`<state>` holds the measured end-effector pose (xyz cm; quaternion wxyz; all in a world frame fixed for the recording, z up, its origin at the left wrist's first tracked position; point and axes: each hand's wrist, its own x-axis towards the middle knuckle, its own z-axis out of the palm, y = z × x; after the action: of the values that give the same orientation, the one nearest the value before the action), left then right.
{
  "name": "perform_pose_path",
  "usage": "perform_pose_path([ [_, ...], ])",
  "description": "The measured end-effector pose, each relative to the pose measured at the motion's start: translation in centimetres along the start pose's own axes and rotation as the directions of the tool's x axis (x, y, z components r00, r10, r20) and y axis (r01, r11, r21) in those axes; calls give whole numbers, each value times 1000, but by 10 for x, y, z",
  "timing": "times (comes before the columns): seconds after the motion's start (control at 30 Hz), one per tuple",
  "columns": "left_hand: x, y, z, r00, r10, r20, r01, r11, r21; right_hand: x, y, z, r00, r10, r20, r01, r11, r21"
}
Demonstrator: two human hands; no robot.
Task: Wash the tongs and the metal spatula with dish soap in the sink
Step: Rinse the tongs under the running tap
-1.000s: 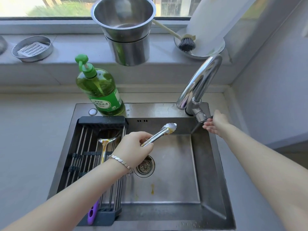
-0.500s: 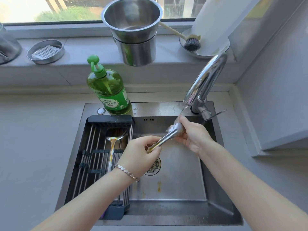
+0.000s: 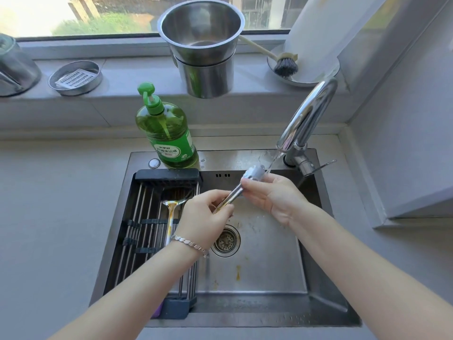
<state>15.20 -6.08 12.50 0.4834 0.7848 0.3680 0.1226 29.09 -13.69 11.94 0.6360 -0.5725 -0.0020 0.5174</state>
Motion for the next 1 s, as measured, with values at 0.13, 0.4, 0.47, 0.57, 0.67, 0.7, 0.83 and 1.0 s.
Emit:
perform_pose_path([
  [0.13,12,12,2,986,-49,162,65,993,-100,-4,-5,-5,986,29,-165,-14,996,93],
  [0.4,48,43,17,901,-121,417,189,974,-126,-10,-13,-44,943,23,-332,72,960,270],
  [0.47,57,51,23,906,-125,405,159,986,-52,-10,-14,-50,936,16,-353,96,950,298],
  [0.57,68,60,27,905,-97,414,103,995,7,-9,-14,-55,931,12,-366,124,930,345],
  [0.67,73,65,24,861,-72,504,95,995,-19,-6,-17,-59,920,-10,-392,163,919,359],
  [0.7,74,67,22,821,-66,567,124,990,-64,-4,-19,-60,914,-17,-404,175,917,357],
  [0.83,74,64,13,745,-43,666,149,984,-102,-1,-22,-60,917,-36,-397,176,930,322],
  [1.0,68,52,14,928,-54,368,13,994,112,-1,-16,-44,944,-53,-327,151,947,283],
])
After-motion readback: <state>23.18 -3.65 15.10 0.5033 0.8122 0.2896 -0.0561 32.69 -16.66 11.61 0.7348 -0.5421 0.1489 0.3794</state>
